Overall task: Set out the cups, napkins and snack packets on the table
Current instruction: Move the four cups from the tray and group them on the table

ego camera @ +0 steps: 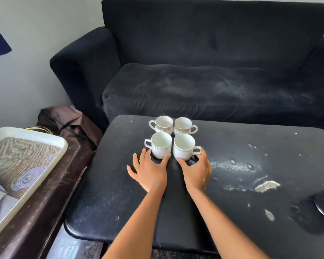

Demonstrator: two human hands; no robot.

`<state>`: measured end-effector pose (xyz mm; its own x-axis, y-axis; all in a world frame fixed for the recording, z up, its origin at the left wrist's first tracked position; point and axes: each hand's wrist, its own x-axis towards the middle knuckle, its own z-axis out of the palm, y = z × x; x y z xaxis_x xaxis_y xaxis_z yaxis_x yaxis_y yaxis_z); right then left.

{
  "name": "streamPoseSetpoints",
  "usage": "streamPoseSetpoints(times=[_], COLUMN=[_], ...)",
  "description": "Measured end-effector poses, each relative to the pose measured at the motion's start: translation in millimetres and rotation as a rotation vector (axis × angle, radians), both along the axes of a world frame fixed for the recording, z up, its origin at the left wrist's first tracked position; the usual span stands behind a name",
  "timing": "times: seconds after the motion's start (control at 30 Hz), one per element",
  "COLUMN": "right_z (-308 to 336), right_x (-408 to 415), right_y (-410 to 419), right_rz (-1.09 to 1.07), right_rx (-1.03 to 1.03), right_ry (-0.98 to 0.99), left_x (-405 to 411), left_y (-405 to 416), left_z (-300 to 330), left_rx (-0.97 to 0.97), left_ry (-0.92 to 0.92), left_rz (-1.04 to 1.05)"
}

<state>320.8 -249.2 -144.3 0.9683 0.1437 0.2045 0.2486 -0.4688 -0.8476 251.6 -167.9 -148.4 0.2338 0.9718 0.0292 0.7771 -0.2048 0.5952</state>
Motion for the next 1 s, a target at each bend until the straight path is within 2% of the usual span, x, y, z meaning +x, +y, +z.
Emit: streamPoseSetpoints(times=[0.4,0.53,0.77,0.87,1.0], right_z=[-0.6,1.3,6.3,20.7,54.3], right_x=[-4.9,-21.5,-62.3,-76.4,-99.0], right_y=[0.4,-11.1,-42.3,-53.1,-50.3], right_rz=[-0.031,-0.065,0.231,0.317,0.377], right_rx=[-0.089,-0.217,-0.441,-0.448,-0.406], right_ry=[0.037,-0.008,-0.06,-0.07,-0.138], left_x=[-2.5,-14.9,-60.1,-83.5,-116.8], left_y=[-1.0,-9.6,-46.7,-61.1,-65.3], left_z=[-2.5,-1.1,9.4,20.4,49.2], left_rx=[0.03,0.058,0.034,0.007,0.061], left_ry=[-0.002,0.033,0.054,-0.036,-0.135], left_rz=[-0.018,-0.107,-0.375,-0.482,-0.492])
